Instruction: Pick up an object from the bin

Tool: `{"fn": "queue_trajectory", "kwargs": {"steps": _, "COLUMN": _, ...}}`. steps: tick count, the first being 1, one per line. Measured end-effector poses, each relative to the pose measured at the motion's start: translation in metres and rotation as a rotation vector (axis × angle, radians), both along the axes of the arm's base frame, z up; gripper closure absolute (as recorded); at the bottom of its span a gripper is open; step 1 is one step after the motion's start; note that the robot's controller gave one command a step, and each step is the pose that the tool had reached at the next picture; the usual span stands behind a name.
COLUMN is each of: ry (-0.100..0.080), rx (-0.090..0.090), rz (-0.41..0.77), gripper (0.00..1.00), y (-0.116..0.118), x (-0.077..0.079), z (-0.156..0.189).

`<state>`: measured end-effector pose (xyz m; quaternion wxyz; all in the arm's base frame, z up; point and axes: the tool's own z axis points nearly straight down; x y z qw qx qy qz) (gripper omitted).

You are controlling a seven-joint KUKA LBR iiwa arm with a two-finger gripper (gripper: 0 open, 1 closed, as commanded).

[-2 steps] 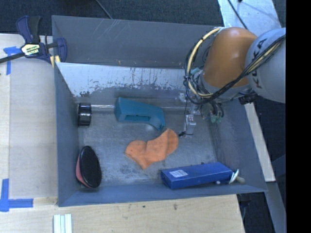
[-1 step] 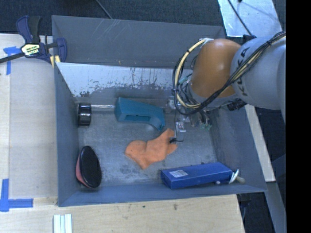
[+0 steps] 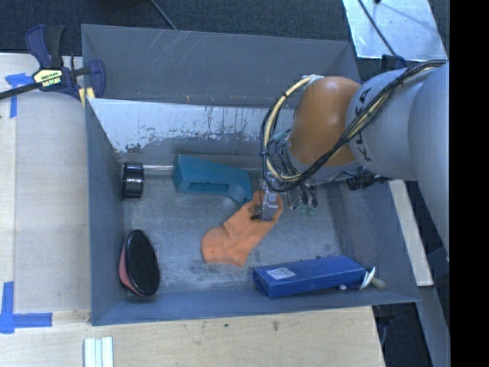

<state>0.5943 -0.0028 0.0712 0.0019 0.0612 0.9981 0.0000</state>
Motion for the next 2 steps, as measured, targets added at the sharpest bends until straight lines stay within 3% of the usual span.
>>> {"fn": "queue_trajectory", "kwargs": {"steps": 1, "ry": 0.000, "rx": 0.000, "rz": 0.001, "gripper": 1.00, "y": 0.000, "x": 0.000, "z": 0.000}}
{"fn": "queue_trajectory", "kwargs": {"steps": 2, "ry": 0.003, "rx": 0.001, "rz": -0.003, "gripper": 1.00, "y": 0.011, "x": -0.018, "z": 0.204}}
